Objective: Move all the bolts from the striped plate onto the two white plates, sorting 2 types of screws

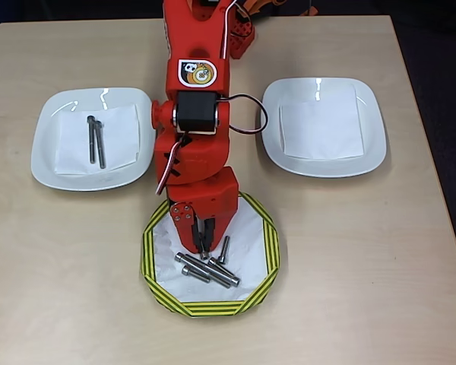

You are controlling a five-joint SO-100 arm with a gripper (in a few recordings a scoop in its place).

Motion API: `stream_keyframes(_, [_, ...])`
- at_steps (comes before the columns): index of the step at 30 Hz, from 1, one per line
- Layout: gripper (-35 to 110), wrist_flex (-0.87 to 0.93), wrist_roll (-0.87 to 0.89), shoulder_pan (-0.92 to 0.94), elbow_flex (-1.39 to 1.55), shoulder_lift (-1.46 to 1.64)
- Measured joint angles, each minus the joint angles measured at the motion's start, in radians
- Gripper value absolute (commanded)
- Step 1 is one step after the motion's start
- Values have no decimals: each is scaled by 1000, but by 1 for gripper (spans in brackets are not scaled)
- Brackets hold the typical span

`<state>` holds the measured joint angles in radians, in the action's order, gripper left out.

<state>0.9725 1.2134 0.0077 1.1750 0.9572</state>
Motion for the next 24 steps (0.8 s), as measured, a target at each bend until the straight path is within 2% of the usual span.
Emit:
stream_keyframes(5, [0, 250, -2, -2, -195, -8])
stream_keyframes(9, [0, 362, 43, -32, -232, 2])
stream_keyframes(15, [0, 368, 192, -179, -67, 173])
stream_keyframes(24, [0, 291, 572, -534, 387, 549])
